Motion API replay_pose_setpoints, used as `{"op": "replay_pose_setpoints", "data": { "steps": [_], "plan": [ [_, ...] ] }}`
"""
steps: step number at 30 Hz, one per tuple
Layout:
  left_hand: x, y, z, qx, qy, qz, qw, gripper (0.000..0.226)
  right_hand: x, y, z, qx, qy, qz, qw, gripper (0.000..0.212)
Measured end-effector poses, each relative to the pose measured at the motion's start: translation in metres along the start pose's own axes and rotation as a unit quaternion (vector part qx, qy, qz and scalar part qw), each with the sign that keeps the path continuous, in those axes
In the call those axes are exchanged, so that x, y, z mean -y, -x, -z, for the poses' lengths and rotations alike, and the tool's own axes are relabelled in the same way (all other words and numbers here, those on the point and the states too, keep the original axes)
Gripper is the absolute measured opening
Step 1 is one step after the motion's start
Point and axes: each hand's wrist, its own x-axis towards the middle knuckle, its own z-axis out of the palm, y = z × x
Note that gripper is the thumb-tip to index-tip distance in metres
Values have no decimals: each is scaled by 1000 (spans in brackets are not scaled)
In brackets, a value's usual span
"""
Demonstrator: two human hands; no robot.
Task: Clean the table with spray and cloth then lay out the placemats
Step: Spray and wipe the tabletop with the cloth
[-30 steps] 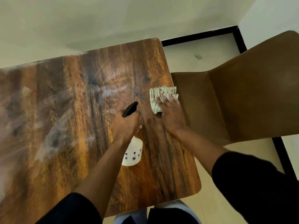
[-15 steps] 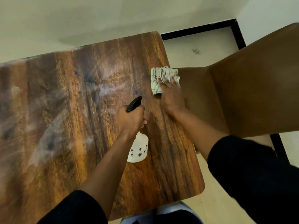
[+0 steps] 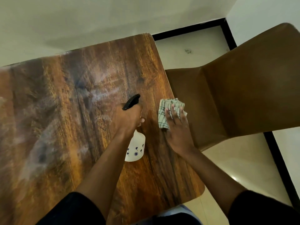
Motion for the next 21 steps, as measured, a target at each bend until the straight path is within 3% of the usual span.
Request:
{"op": "replay_pose_setpoints", "data": {
  "steps": [7,13,21],
  "plan": [
    [-8,-13,1,-3,41,7,999,18,12,-130,27,-7,31,25,999,73],
    [-20,-27,4,-13,46,5,999,19,34,-226,53,27,55,20,998,80],
    [-33,-34,7,-5,39,-13,999,17,34,-180,35,-2,47,1,999,72]
  ]
}}
